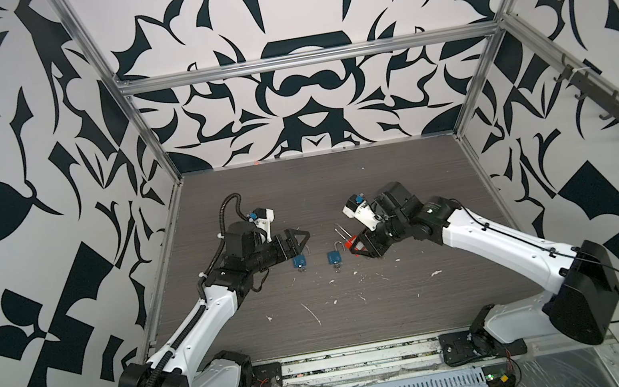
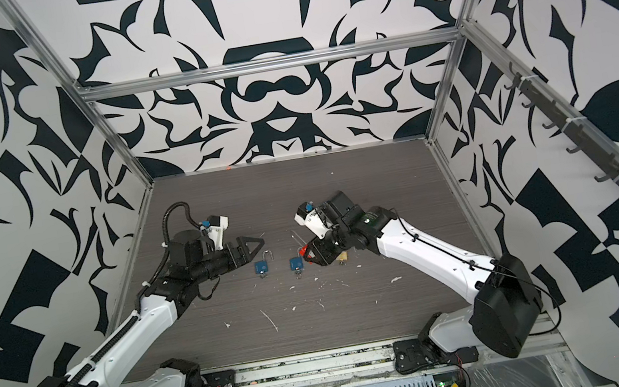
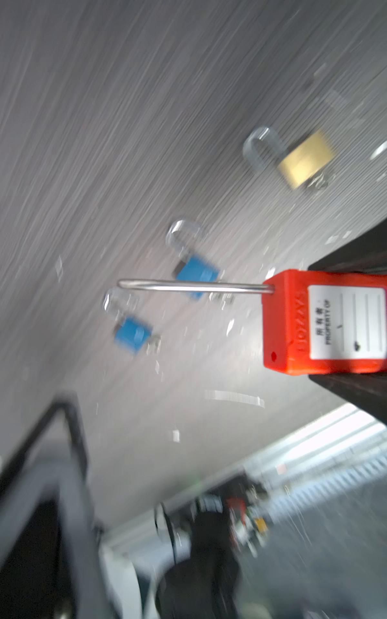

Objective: Lock with the key

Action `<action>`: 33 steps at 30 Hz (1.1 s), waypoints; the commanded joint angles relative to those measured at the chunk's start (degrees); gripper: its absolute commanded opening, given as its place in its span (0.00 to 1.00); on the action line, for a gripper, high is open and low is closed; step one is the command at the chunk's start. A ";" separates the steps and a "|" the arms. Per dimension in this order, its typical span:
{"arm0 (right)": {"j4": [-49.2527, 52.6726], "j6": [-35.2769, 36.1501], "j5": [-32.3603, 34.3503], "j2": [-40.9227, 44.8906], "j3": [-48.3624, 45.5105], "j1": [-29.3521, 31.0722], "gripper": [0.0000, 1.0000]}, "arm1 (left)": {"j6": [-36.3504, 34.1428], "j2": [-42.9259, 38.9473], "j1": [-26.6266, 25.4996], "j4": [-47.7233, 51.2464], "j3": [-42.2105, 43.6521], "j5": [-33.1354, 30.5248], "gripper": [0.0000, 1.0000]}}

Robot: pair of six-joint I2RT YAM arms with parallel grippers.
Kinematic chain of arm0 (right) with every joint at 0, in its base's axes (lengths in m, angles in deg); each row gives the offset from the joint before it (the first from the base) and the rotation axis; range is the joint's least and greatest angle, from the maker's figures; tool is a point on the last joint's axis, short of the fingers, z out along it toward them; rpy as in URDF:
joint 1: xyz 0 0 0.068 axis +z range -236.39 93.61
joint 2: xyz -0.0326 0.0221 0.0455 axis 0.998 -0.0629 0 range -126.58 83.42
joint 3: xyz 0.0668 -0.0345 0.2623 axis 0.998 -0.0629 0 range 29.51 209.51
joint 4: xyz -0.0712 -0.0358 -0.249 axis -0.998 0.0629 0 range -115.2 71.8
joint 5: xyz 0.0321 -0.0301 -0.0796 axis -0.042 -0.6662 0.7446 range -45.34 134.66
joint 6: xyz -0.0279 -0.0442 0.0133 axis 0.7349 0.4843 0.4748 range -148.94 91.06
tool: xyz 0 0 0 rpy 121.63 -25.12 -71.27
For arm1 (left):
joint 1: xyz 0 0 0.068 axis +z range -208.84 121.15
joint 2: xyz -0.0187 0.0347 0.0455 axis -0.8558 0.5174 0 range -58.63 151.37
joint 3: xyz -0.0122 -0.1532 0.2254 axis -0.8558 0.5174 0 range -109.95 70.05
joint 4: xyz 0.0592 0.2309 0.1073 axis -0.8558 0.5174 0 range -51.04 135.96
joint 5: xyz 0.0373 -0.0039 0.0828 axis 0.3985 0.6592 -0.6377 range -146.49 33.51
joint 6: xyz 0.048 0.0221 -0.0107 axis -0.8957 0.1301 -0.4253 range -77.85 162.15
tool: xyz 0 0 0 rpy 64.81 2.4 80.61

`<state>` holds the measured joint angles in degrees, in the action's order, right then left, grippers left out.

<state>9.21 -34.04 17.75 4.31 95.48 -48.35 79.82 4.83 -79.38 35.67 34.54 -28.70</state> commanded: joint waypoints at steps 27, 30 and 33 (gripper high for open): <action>-0.14 -3.05 -17.06 -8.51 12.97 2.95 0.00 | 2.24 -0.46 -0.49 -18.51 2.91 19.76 0.61; -0.13 -3.51 -17.15 -8.69 13.29 2.96 0.00 | 1.89 0.04 -0.55 -18.46 3.25 19.68 0.62; 0.20 -3.61 -16.03 -8.69 13.27 2.92 0.00 | 2.01 0.61 -0.64 -19.15 3.27 20.02 0.61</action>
<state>11.55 -37.08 1.31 -5.01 106.11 -45.42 81.61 5.18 -79.77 17.73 36.99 -10.49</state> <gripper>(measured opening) 0.394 0.609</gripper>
